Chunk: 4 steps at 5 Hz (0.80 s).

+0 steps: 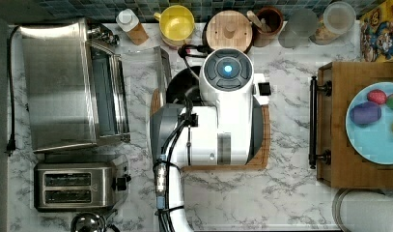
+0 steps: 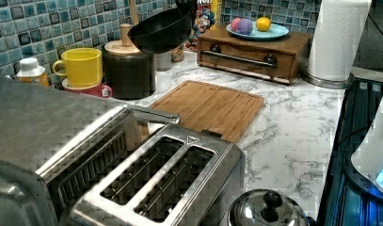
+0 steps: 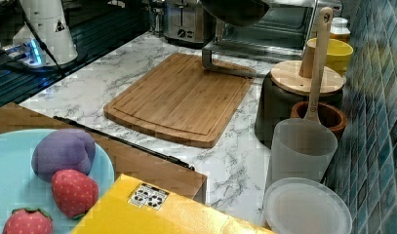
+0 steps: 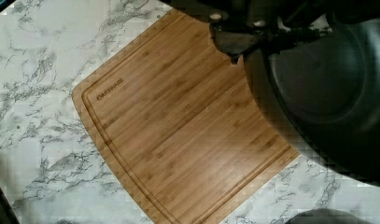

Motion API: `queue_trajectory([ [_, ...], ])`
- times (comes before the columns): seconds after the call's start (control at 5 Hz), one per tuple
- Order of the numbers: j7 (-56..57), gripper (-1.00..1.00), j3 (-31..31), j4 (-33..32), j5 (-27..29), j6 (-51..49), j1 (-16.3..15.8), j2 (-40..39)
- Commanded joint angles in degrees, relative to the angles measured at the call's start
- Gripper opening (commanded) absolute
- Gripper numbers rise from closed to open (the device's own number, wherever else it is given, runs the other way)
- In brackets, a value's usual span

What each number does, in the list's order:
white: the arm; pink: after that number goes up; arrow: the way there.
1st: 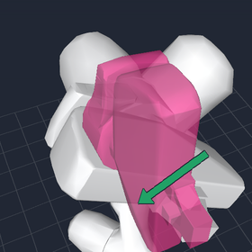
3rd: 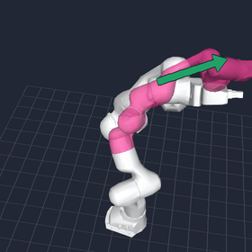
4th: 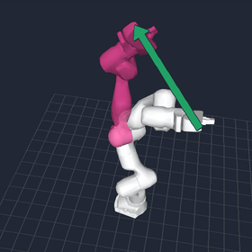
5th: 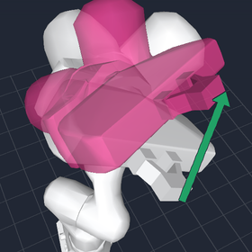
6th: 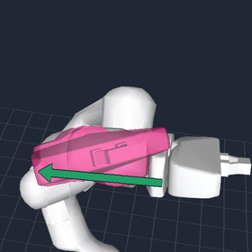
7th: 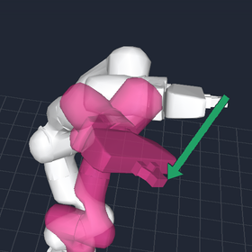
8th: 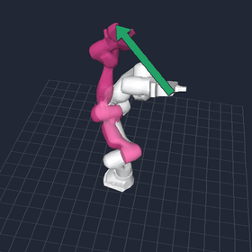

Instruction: Put the bowl in the oven.

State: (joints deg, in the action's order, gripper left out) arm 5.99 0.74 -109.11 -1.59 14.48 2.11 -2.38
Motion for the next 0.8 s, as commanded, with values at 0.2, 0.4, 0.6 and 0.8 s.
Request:
queue_trajectory([
  [0.2, 1.9, -1.00, 1.2, 0.7, -0.4, 2.9, -0.3, -1.6],
  [0.4, 11.6, -1.00, 2.5, 2.0, 2.1, 8.5, -1.2, -3.2],
  [0.6, 19.9, -1.00, 5.2, 5.2, -0.7, 12.1, -3.5, -6.1],
  [0.8, 22.6, -1.00, 6.8, 3.5, 0.3, 20.1, -5.1, -6.2],
])
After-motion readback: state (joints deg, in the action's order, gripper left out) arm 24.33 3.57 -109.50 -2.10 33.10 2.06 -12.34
